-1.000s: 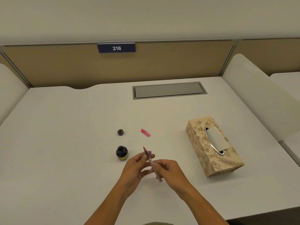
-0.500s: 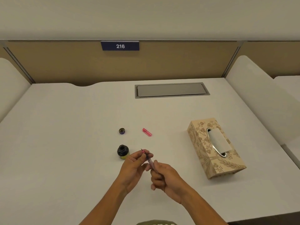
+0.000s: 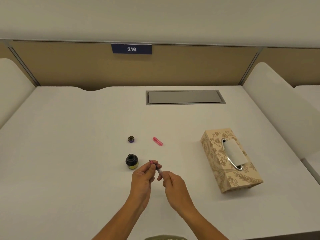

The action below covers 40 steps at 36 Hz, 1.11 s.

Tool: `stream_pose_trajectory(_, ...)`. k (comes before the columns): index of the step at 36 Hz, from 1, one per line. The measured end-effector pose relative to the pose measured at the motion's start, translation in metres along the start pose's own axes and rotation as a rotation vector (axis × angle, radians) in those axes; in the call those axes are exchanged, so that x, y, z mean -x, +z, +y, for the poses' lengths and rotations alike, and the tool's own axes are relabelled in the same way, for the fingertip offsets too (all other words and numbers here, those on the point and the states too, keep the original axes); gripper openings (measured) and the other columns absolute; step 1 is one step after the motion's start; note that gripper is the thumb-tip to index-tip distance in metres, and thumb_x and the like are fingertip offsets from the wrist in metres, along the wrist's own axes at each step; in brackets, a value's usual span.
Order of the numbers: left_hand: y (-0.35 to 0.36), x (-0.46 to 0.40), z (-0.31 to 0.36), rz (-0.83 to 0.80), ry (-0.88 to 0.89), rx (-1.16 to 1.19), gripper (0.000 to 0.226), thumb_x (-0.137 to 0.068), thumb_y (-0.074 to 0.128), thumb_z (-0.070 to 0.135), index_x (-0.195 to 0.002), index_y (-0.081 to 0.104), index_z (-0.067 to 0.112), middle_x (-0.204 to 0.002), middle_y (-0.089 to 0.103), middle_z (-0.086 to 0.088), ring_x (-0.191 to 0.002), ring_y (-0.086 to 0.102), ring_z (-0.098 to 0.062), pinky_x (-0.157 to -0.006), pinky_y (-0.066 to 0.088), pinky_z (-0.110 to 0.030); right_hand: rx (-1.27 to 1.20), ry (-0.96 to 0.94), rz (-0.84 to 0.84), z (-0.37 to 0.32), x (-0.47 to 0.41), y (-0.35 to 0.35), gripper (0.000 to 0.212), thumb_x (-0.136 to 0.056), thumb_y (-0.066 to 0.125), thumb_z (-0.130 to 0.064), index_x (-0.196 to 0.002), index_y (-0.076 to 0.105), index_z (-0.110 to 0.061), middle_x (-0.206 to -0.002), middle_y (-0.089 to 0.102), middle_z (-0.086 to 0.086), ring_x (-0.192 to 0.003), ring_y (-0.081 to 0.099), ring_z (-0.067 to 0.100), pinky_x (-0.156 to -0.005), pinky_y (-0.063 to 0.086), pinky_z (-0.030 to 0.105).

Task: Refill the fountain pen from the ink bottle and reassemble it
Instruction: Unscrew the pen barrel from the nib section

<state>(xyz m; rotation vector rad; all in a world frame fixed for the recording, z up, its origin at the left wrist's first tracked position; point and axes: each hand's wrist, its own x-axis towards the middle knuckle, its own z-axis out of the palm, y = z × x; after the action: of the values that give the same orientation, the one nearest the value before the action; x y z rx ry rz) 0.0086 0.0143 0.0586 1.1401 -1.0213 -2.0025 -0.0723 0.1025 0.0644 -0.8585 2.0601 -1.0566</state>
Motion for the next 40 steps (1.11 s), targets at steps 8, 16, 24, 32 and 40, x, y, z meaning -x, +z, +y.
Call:
stream_pose_trajectory(8,0.005,0.004,-0.005,0.047,-0.009,0.098,0.021,-0.098,0.052,0.006,-0.091,0.072,0.010,-0.077,0.074,0.000,-0.073,0.059,-0.012,-0.072,0.038,-0.029,0.359,-0.294,0.286,0.018,0.000,0.013,0.063,-0.100,0.016,-0.060,-0.098,0.067,-0.023,-0.077,0.064,-0.012,-0.060,0.056,0.008,-0.052,0.035,0.007)
stream_pose_trajectory(16,0.000,0.004,-0.006,0.080,-0.022,0.122,0.018,-0.097,0.055,0.009,-0.093,0.073,0.010,-0.081,0.075,-0.002,-0.072,0.058,-0.012,-0.072,0.039,-0.028,0.065,-0.137,0.080,0.016,0.001,0.001,0.027,-0.100,0.046,-0.046,-0.115,0.064,-0.033,-0.090,0.070,-0.013,-0.078,0.063,-0.001,-0.070,0.047,0.012)
stream_pose_trajectory(24,0.000,0.003,-0.003,0.060,-0.031,0.077,0.017,-0.097,0.056,0.011,-0.094,0.072,0.013,-0.084,0.076,0.000,-0.082,0.059,-0.011,-0.075,0.038,-0.029,-0.116,0.052,0.010,0.020,0.002,-0.009,0.058,-0.103,0.036,-0.047,-0.069,0.074,-0.019,-0.056,0.064,-0.001,-0.053,0.052,0.004,-0.061,0.042,0.014)
stream_pose_trajectory(32,-0.002,0.002,-0.002,0.077,-0.047,0.103,0.013,-0.096,0.058,0.011,-0.098,0.071,0.009,-0.092,0.078,-0.006,-0.072,0.052,-0.011,-0.066,0.034,-0.028,-0.281,0.079,-0.053,0.023,-0.003,-0.016,0.017,-0.090,0.070,-0.029,-0.097,0.057,-0.020,-0.080,0.062,-0.002,-0.063,0.051,0.009,-0.058,0.044,0.019)
stream_pose_trajectory(40,-0.004,-0.001,-0.001,0.057,-0.048,0.114,0.013,-0.097,0.058,0.013,-0.101,0.069,0.010,-0.094,0.078,-0.005,-0.068,0.053,-0.008,-0.065,0.034,-0.027,-0.332,0.205,-0.143,0.010,0.000,-0.017,0.057,-0.104,0.031,-0.049,-0.095,0.077,-0.015,-0.069,0.074,0.008,-0.050,0.055,0.014,-0.048,0.045,0.023)
